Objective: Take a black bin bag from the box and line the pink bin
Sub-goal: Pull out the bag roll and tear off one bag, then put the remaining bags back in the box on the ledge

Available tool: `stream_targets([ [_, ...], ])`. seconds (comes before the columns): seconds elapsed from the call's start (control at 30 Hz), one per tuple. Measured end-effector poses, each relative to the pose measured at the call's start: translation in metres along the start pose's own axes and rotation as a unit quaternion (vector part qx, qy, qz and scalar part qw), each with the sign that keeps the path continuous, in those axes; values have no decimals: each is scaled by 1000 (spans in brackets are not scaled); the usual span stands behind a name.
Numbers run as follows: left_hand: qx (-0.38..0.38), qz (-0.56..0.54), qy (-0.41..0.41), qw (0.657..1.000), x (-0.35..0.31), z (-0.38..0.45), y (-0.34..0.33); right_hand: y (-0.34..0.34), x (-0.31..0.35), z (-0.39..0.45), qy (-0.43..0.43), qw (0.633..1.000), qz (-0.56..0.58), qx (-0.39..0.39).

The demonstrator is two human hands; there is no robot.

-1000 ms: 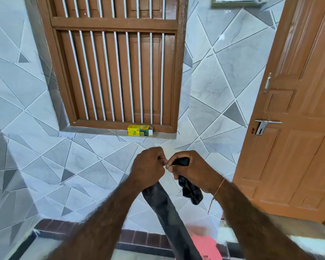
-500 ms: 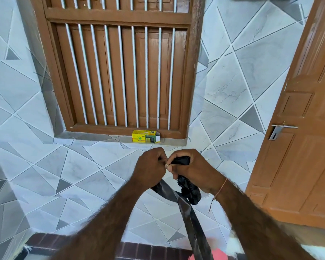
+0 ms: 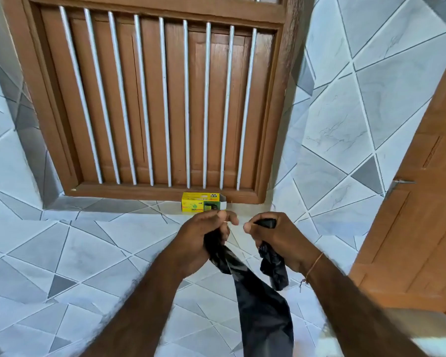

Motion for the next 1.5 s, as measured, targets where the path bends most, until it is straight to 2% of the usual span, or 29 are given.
stream_targets([
  [0.1,15,-131,-8,991,14,25,1,-4,-17,18,-19,999,21,34],
  [0.17,-4,-130,-1,991,22,43,7,2,-25,33,-17,998,-2,61],
  [0.27,-75,56,30,995,28,71,19,15,-35,60,21,992,-116,54],
  [0.37,-118,223,32,967,31,102,19,28,-45,93,80,963,-258,3],
  [0.43,-157,269,28,950,39,121,21,32,-53,113,115,932,-344,-13],
  [0.57,-217,333,28,917,56,146,42,24,-65,133,129,893,-431,-19],
  [0.7,-236,447,52,861,59,161,61,11,-72,148,127,861,-492,-27],
  [0.87,-241,568,68,784,49,171,79,0,-74,171,137,840,-523,-49],
  [0.93,-229,589,68,772,45,176,85,-3,-74,183,132,835,-532,-54],
  [0.97,-219,580,59,782,42,179,88,-4,-74,189,118,845,-520,-53],
  [1.0,-211,548,52,807,40,182,93,-2,-76,196,92,867,-487,-48],
  [1.07,-220,448,30,866,29,184,107,10,-83,208,14,933,-358,-39],
  [1.1,-236,415,24,878,23,183,118,17,-86,211,-22,955,-292,-37],
  [1.2,-271,402,-11,874,1,181,151,35,-85,215,-44,975,-205,-77],
  [1.3,-256,410,-9,875,-7,186,174,49,-81,217,-37,973,-95,-208],
  [1.37,-229,456,13,860,-3,190,178,53,-88,218,-66,960,68,-262],
  [1.43,-190,515,38,835,4,190,176,46,-97,220,-112,935,224,-253],
  [1.5,-141,515,61,843,21,189,169,37,-107,223,-143,909,323,-220],
])
Point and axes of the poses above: each hand's wrist, its own z-axis towards the middle knuckle, its own y-axis out of the back of the hand, x = y × z, the point moved 5 cm from there along z, towards the middle knuckle, and after that the axes turned 3 degrees about x, right-handed, at the moved point
